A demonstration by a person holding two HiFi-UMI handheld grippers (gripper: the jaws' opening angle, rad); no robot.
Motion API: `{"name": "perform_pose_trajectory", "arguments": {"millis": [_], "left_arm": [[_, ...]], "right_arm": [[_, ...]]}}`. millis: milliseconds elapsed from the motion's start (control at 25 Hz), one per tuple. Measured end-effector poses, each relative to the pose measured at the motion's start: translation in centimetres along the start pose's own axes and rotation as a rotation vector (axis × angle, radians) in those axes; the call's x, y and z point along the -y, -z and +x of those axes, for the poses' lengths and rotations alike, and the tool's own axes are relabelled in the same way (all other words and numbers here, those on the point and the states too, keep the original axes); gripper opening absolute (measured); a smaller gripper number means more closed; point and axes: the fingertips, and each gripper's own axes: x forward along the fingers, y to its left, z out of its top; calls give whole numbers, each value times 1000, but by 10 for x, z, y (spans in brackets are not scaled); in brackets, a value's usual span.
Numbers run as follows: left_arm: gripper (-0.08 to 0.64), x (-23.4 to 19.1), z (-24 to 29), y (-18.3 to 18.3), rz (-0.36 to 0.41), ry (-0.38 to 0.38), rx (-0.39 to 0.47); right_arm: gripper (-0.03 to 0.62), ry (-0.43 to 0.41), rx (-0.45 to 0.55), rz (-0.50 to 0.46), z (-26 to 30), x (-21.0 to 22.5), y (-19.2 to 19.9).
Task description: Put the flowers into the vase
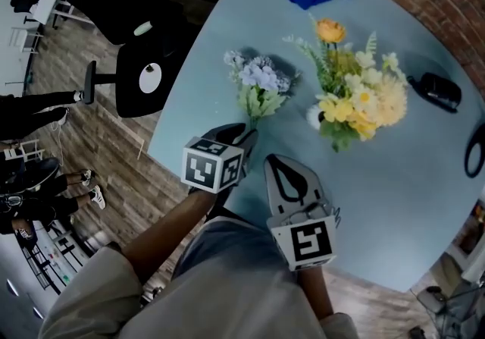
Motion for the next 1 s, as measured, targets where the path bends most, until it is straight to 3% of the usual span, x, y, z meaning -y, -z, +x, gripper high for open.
{"name": "perform_pose_trajectory", "arguments": {"millis": [360, 1000], "left_arm": [[153, -9, 18, 10, -57, 30, -115], [153, -6, 40, 6, -79, 57, -142]], "right_arm": [[25, -2, -16, 25, 9, 1, 3], [25, 14, -22, 31, 21, 12, -1]]}}
